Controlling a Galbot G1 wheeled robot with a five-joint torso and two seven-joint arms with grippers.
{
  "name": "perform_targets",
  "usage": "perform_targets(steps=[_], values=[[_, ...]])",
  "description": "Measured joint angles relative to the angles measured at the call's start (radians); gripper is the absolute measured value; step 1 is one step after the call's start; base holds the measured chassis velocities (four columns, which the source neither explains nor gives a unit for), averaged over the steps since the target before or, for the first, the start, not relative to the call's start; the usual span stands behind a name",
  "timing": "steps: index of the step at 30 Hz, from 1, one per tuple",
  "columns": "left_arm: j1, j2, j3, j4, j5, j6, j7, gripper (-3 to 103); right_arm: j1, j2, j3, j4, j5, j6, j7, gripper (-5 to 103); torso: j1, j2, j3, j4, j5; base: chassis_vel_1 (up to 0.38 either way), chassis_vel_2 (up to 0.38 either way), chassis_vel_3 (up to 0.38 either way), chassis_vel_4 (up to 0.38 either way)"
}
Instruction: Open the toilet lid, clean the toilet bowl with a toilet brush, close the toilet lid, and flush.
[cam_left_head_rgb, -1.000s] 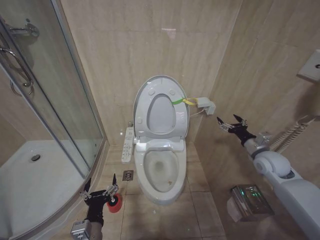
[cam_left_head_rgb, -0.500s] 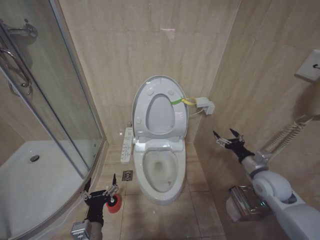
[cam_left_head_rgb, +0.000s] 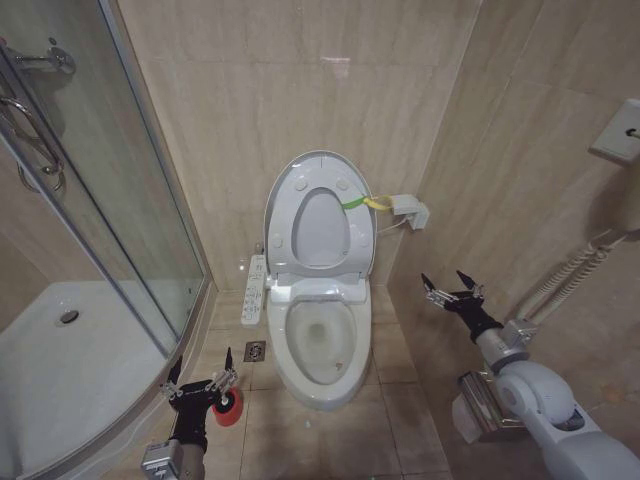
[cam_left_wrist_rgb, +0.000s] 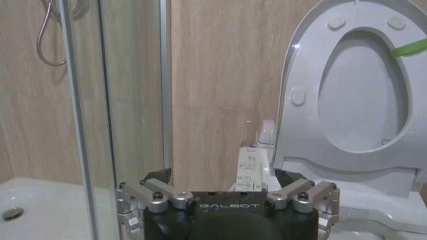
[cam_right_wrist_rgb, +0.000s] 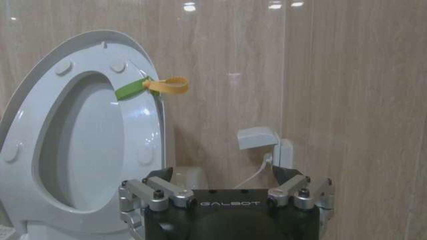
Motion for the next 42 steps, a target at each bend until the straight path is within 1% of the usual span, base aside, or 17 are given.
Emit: perform_targets(steps=[4, 11, 18, 26, 37, 40, 41, 42], values=[[0.000, 0.000, 0.000, 0.000, 0.000, 0.000, 0.000, 100, -0.002, 0.008, -0.005, -0.005, -0.011, 0.000, 0.000, 97, 0.000, 0.000, 0.000, 0.0001, -0.0001, 0.000, 0.000, 0.000, 0.000], [0.000, 0.000, 0.000, 0.000, 0.000, 0.000, 0.000, 100, -0.023, 0.036, -0.010, -0.063, -0.036, 0.032, -0.015, 97, 0.000, 0.000, 0.000, -0.0001, 0.0000, 0.000, 0.000, 0.000, 0.000], [0.000, 0.000, 0.000, 0.000, 0.000, 0.000, 0.000, 100, -0.030, 0.062, -0.011, -0.075, -0.045, 0.037, -0.014, 97, 0.000, 0.000, 0.000, 0.0000, -0.0001, 0.000, 0.000, 0.000, 0.000], [0.000, 0.000, 0.000, 0.000, 0.000, 0.000, 0.000, 100, -0.054, 0.133, -0.019, -0.069, -0.080, 0.031, 0.002, 97, 0.000, 0.000, 0.000, 0.0000, -0.0001, 0.000, 0.000, 0.000, 0.000], [0.000, 0.000, 0.000, 0.000, 0.000, 0.000, 0.000, 100, -0.113, 0.174, 0.001, -0.052, -0.100, 0.063, -0.010, 97, 0.000, 0.000, 0.000, -0.0001, -0.0001, 0.000, 0.000, 0.000, 0.000], [0.000, 0.000, 0.000, 0.000, 0.000, 0.000, 0.000, 100, -0.129, 0.203, 0.004, -0.037, -0.109, 0.076, -0.014, 97, 0.000, 0.000, 0.000, -0.0001, 0.0000, 0.000, 0.000, 0.000, 0.000], [0.000, 0.000, 0.000, 0.000, 0.000, 0.000, 0.000, 100, -0.134, 0.210, 0.005, -0.030, -0.111, 0.078, -0.015, 100, 0.000, 0.000, 0.000, -0.0001, 0.0000, 0.000, 0.000, 0.000, 0.000], [0.000, 0.000, 0.000, 0.000, 0.000, 0.000, 0.000, 100, -0.134, 0.210, 0.005, -0.030, -0.111, 0.078, -0.015, 100, 0.000, 0.000, 0.000, -0.0001, 0.0000, 0.000, 0.000, 0.000, 0.000]])
